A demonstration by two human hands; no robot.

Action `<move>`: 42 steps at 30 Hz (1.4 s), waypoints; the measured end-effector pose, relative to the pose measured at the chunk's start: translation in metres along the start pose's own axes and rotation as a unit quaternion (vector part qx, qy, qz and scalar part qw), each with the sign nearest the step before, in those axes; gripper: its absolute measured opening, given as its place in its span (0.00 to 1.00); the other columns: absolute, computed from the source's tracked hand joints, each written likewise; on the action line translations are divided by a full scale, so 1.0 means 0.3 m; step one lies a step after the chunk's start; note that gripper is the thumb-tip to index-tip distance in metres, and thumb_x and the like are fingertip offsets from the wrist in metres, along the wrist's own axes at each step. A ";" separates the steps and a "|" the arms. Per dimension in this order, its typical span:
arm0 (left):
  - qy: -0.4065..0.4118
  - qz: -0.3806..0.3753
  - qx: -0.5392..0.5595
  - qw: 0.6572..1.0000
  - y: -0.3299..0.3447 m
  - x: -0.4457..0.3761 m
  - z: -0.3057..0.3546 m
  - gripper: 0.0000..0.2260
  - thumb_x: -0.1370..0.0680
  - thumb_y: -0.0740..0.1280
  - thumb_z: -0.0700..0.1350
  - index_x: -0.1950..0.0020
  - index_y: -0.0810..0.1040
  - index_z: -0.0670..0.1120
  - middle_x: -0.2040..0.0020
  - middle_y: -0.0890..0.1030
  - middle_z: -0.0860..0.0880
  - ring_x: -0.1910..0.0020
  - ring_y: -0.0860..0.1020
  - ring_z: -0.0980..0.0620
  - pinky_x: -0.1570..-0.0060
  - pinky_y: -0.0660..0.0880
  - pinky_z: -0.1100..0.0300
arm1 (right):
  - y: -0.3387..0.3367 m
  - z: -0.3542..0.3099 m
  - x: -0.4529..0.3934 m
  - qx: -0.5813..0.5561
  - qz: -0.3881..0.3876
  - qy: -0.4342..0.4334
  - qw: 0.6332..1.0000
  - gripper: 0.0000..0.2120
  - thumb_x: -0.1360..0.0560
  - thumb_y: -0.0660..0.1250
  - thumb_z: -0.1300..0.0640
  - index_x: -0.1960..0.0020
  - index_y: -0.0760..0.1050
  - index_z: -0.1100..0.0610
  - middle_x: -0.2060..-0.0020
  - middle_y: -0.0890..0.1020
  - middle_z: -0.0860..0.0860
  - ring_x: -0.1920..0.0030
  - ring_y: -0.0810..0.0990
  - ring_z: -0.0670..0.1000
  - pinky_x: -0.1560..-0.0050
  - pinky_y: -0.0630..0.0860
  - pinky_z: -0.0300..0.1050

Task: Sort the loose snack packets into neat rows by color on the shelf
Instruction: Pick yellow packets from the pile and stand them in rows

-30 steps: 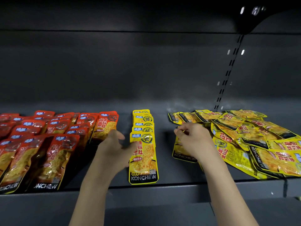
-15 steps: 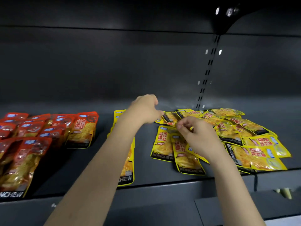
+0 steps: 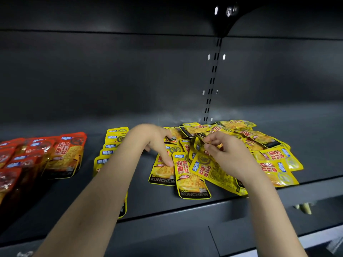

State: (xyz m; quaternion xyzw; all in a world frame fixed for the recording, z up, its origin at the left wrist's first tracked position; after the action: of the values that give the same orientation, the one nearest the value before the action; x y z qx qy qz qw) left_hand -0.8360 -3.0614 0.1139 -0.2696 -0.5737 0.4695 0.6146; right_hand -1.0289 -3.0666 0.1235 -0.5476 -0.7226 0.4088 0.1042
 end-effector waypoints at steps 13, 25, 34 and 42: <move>-0.006 0.124 0.073 0.990 -0.053 0.087 -0.007 0.49 0.34 0.78 0.45 0.23 0.49 0.48 0.25 0.61 0.48 0.36 0.70 0.48 0.45 0.72 0.57 | 0.055 -0.031 -0.022 -0.020 -0.103 -0.059 0.993 0.08 0.23 0.65 0.57 0.44 0.74 0.49 0.61 0.77 0.40 0.63 0.73 0.40 0.65 0.66 0.26; 0.005 0.422 0.437 0.795 0.019 0.374 -0.184 0.21 0.36 0.79 0.41 0.51 0.72 0.52 0.55 0.82 0.50 0.56 0.82 0.49 0.52 0.78 0.47 | 0.131 -0.125 -0.078 0.190 -0.275 -0.104 0.937 0.33 0.35 0.72 0.38 0.33 0.70 0.48 0.42 0.71 0.48 0.37 0.63 0.51 0.36 0.67 0.49; -0.014 0.466 0.515 0.719 0.090 0.386 -0.259 0.24 0.38 0.78 0.51 0.47 0.77 0.44 0.58 0.84 0.48 0.59 0.84 0.48 0.58 0.81 0.50 | 0.186 -0.116 -0.136 0.294 -0.377 -0.017 0.878 0.37 0.40 0.76 0.38 0.34 0.69 0.45 0.39 0.64 0.51 0.32 0.58 0.55 0.35 0.67 0.55; -0.020 0.470 0.530 0.706 0.106 0.362 -0.246 0.24 0.38 0.79 0.48 0.46 0.76 0.48 0.56 0.84 0.49 0.57 0.84 0.48 0.52 0.80 0.44 | 0.208 -0.119 -0.150 0.241 -0.374 -0.075 0.893 0.18 0.37 0.76 0.41 0.54 0.73 0.45 0.51 0.73 0.45 0.42 0.64 0.49 0.41 0.70 0.49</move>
State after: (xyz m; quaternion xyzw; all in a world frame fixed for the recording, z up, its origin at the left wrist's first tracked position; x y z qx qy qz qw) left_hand -0.7844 -2.9367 0.1207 -0.1249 -0.0418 0.9296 0.3441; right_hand -0.9464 -3.0849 0.1160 -0.1630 -0.7590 0.5413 0.3231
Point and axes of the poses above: each hand's wrist, its own x-axis away from the middle knuckle, its own y-axis out of the palm, z = x × y, the point moved 6 cm from there along -x, towards the middle knuckle
